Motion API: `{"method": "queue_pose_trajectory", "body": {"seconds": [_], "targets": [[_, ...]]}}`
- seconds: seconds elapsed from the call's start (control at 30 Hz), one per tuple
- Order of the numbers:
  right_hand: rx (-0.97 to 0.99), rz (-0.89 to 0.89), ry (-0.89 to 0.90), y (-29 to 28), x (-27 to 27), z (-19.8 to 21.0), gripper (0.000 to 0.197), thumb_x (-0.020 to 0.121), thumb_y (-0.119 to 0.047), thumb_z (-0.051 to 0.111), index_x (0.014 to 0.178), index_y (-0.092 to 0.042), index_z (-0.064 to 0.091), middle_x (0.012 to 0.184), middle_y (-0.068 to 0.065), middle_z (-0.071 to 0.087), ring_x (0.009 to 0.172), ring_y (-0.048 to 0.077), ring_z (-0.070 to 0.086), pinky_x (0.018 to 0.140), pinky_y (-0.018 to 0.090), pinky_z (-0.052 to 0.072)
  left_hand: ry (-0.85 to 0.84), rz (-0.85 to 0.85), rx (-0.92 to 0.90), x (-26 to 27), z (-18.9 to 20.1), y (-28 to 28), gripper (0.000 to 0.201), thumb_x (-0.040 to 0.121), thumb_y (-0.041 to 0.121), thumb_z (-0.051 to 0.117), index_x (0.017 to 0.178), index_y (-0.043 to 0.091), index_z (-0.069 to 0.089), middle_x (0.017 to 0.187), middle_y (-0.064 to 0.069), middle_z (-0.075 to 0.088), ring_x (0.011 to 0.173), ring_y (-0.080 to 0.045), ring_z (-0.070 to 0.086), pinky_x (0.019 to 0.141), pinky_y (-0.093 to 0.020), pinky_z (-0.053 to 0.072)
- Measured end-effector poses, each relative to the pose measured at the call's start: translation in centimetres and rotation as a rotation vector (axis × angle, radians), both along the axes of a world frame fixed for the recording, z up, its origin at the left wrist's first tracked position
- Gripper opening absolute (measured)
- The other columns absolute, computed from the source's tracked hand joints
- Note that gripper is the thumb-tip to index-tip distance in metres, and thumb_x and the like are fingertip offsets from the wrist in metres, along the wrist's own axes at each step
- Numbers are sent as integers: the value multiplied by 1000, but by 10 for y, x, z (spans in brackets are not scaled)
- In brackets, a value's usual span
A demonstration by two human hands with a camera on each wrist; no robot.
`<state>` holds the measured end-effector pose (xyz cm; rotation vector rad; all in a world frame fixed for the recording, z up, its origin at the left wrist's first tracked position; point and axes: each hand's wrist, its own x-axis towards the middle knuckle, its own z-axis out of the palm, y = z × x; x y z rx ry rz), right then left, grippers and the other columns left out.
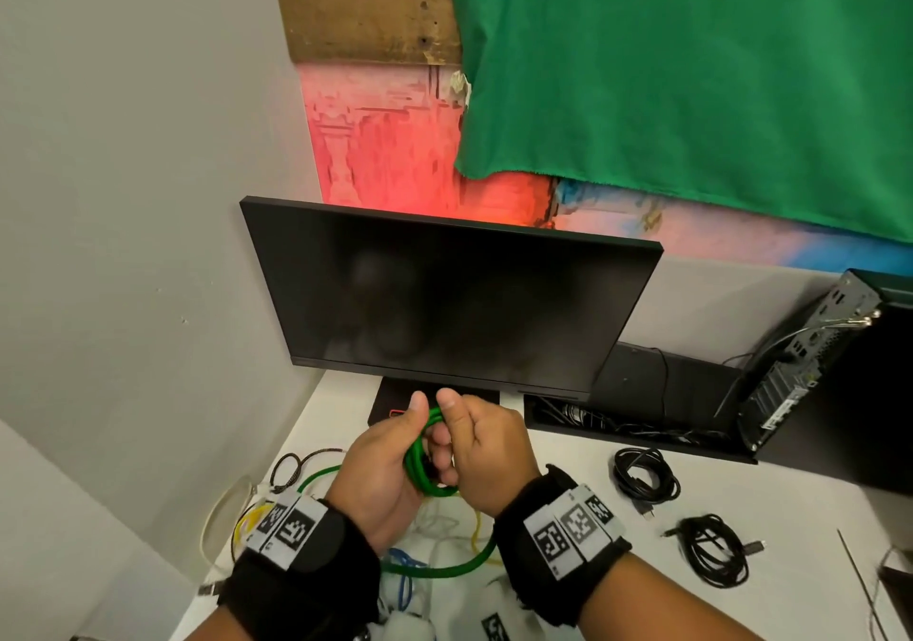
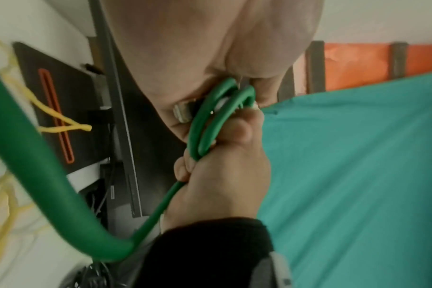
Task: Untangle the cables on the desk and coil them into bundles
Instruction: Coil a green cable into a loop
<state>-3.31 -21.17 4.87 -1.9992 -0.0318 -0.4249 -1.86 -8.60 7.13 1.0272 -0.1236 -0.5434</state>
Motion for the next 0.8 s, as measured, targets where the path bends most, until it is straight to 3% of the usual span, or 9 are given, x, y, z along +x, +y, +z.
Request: {"method": "queue_pose_trajectory", "body": {"seconds": [0.1, 0.17, 0.23, 0.3, 0.4, 0.5, 0.63, 0.73, 0.8], "targets": [[145, 51, 78, -1, 6, 0, 54, 90, -69, 40, 70, -22, 57, 63, 7, 64, 56, 26, 61, 52, 39, 51, 10, 74, 8, 1, 0, 0, 41, 81, 47, 60, 66, 9, 60, 47, -1, 36, 42, -15, 36, 47, -27, 42], [284, 114, 241, -7, 5, -6, 49, 83, -68, 53, 71, -20, 56, 59, 3, 60, 48, 20, 55, 47, 32, 45, 24, 174, 27, 11, 3, 7, 39, 85, 45, 60, 65, 12, 55, 45, 3, 29, 39, -12, 28, 43, -25, 37], [481, 260, 460, -16, -4, -18, 30, 79, -51, 70, 70, -24, 60, 59, 0, 58, 47, 14, 54, 47, 25, 46, 24, 267, 44, 27, 8, 21, 38, 89, 42, 59, 63, 15, 52, 45, 6, 27, 38, -10, 25, 41, -23, 33], [614, 337, 584, -26, -17, -27, 14, 79, -30, 76, 72, -24, 66, 64, 1, 60, 54, 14, 59, 53, 27, 52, -1, 328, 82, 41, 12, 35, 39, 93, 41, 57, 65, 15, 50, 46, 6, 28, 39, -10, 26, 43, -24, 33], [806, 258, 539, -41, -20, -29, 14, 82, -11, 75, 74, -19, 68, 70, 7, 61, 66, 24, 66, 67, 38, 57, -46, 337, 127, 47, 8, 45, 39, 94, 42, 56, 67, 15, 49, 47, 4, 29, 42, -12, 26, 47, -27, 33], [964, 80, 326, -49, -12, -22, 19, 92, -5, 65, 78, -17, 67, 72, 6, 60, 67, 22, 65, 63, 41, 59, -71, 251, 141, 41, 6, 43, 40, 85, 49, 58, 64, 16, 50, 49, 2, 30, 44, -13, 28, 51, -30, 34], [863, -104, 85, -51, 3, -8, 36, 99, -8, 55, 72, -27, 67, 65, -1, 56, 54, 14, 55, 45, 29, 48, -289, 102, 343, 31, 14, 41, 46, 81, 60, 55, 57, 20, 51, 50, 0, 32, 48, -18, 32, 55, -32, 38], [557, -268, -9, -55, 13, -2, 23, 99, -21, 58, 79, -28, 68, 59, -4, 55, 47, 13, 51, 41, 26, 45, -437, 15, 487, 28, 24, 43, 51, 86, 62, 53, 55, 22, 50, 47, 2, 35, 46, -16, 37, 53, -29, 41], [427, -315, -40, -59, 21, 2, 18, 98, -32, 57, 82, -28, 67, 55, -5, 53, 42, 12, 51, 42, 26, 47, -422, -22, 455, 25, 30, 43, 50, 87, 58, 54, 54, 20, 48, 47, 2, 32, 44, -16, 34, 52, -29, 40]]}}
